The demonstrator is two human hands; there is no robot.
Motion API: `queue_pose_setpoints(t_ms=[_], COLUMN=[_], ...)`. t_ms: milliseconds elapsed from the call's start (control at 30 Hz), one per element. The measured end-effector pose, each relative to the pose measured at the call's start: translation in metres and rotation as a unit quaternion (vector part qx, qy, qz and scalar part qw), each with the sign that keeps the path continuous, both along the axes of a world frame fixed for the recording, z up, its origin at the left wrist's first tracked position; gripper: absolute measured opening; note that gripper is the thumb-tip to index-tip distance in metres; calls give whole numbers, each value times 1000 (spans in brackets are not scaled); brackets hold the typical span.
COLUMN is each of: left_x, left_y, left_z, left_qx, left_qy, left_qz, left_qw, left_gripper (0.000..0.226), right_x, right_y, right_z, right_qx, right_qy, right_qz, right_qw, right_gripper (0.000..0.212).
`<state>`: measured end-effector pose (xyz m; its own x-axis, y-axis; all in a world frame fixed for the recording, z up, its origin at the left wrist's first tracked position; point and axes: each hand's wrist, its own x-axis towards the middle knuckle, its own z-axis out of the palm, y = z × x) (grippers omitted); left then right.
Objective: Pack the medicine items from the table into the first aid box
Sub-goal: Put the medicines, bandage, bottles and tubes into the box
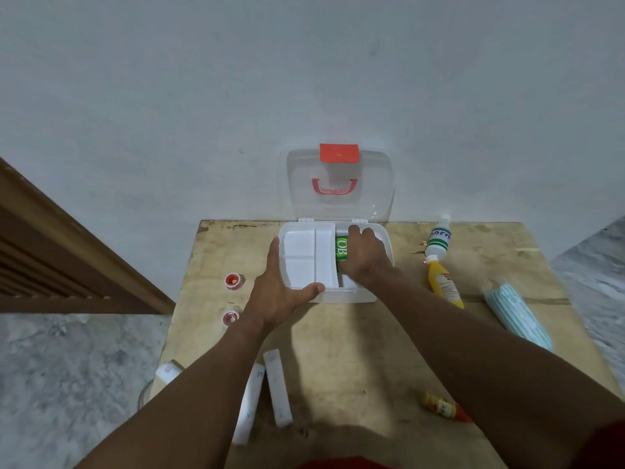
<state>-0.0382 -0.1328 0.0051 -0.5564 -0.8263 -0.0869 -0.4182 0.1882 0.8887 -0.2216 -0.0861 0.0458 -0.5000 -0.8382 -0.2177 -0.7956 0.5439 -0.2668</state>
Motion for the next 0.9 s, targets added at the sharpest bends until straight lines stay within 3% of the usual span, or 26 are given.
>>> queue_pose_setpoints(t_ms=[167,433,900], left_x=[0,-1,-1], left_y=[2,1,5], left_z=[3,5,16], left_qx=[-1,-6,-32], left_qy=[3,-7,21], left_qz=[-2,-12,-27], left_qw=[1000,1000,999], left_gripper=[105,115,102], right_x=[3,-8,-4], right_y=[-7,-5,12], right_z=[-18,-24,-7], right_qx=[-30,-36,-29], right_qy=[-53,-61,-71], right_qz=[-21,2,23], right_qw=[998,997,997], right_gripper=[46,36,29])
